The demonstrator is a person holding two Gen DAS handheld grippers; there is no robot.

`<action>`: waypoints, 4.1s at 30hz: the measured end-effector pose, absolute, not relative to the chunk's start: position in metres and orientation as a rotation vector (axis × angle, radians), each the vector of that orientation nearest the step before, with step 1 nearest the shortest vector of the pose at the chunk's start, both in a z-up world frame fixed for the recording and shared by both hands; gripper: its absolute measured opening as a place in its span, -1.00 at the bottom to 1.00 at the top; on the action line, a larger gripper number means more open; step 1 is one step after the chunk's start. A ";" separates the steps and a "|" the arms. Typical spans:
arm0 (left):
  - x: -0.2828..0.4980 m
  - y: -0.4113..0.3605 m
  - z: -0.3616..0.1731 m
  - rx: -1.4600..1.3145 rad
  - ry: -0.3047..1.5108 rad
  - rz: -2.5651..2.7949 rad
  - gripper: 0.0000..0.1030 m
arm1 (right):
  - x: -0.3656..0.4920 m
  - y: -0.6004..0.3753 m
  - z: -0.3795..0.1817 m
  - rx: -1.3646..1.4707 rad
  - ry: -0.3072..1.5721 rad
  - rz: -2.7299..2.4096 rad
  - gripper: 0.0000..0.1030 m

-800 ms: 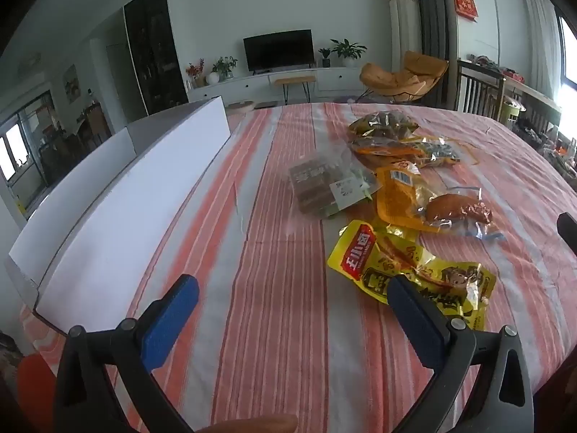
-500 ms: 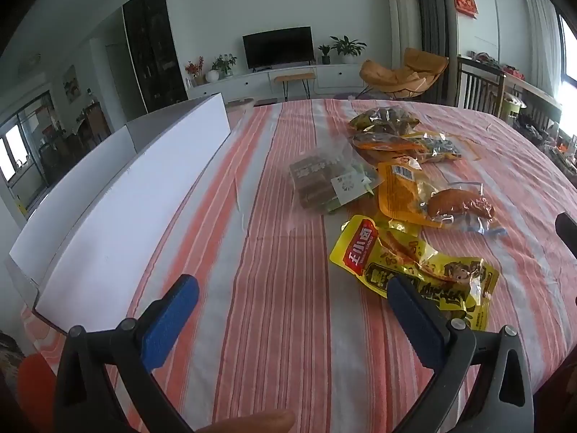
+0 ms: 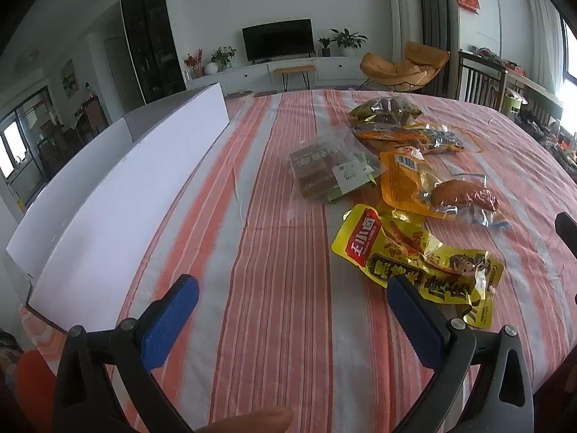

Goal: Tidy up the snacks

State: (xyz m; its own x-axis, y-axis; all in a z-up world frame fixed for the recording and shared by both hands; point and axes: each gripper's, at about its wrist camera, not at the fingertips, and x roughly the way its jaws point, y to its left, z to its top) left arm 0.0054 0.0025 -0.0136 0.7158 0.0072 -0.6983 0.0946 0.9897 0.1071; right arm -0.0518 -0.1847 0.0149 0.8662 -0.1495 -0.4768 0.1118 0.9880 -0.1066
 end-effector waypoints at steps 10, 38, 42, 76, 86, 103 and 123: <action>0.008 0.003 -0.018 0.146 0.789 -0.043 1.00 | -0.048 -0.187 0.009 -0.071 0.525 -0.136 0.87; 0.017 0.010 -0.033 0.127 0.857 -0.058 1.00 | -0.046 -0.184 0.005 -0.075 0.540 -0.126 0.87; 0.022 0.013 -0.041 0.112 0.903 -0.060 1.00 | -0.047 -0.183 0.004 -0.081 0.544 -0.107 0.87; 0.036 0.028 -0.064 0.086 0.989 -0.168 1.00 | -0.037 -0.173 -0.011 -0.046 0.641 0.026 0.87; 0.041 0.029 -0.063 0.106 1.025 -0.205 1.00 | -0.037 -0.170 -0.012 -0.043 0.650 0.054 0.87; 0.053 0.084 -0.066 0.063 0.974 -0.135 1.00 | 0.044 -0.088 -0.026 -0.188 0.974 0.576 0.85; 0.085 0.048 -0.061 0.135 1.078 -0.212 1.00 | 0.034 -0.222 -0.059 0.040 1.064 -0.007 0.17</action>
State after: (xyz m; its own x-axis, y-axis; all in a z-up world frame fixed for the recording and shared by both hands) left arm 0.0854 0.0479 -0.0615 0.4558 -0.1053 -0.8838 0.2368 0.9715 0.0063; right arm 0.0342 -0.2217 -0.0591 0.4852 0.0132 -0.8743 0.0253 0.9993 0.0292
